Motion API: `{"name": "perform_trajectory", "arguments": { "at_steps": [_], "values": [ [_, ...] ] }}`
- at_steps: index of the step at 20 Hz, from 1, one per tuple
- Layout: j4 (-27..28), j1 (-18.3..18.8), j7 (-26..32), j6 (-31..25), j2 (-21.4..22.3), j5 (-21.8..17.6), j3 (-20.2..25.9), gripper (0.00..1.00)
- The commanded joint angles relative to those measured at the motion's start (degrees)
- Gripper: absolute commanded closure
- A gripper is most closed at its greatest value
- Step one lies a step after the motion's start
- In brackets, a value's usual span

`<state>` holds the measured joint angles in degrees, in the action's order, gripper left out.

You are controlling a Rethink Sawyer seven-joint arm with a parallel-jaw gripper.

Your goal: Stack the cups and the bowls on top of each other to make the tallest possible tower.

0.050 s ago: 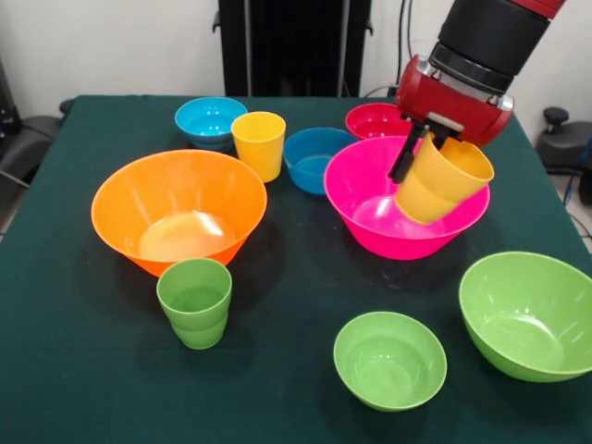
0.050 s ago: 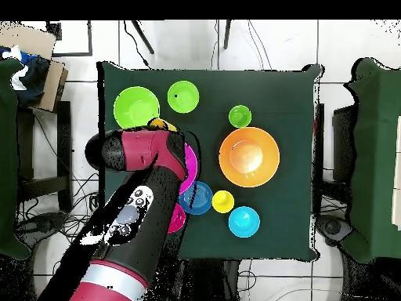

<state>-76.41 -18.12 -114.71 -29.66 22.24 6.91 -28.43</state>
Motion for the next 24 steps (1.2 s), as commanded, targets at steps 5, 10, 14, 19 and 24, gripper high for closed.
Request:
{"name": "perform_trajectory", "arguments": {
  "at_steps": [5,10,14,19,24],
  "values": [
    [1.99,-0.22,-11.67,3.21,-2.44,2.07,3.64,1.0],
    [0.78,0.14,-10.88,4.5,-2.17,2.16,3.84,1.0],
    [0.23,0.63,-10.37,5.67,-2.29,2.1,4.36,1.0],
    [-0.38,1.32,-9.35,6.76,-2.21,1.89,4.99,1.0],
    [-1.6,2.69,-7.94,8.03,-2.05,1.33,5.83,1.0]
  ]
}}
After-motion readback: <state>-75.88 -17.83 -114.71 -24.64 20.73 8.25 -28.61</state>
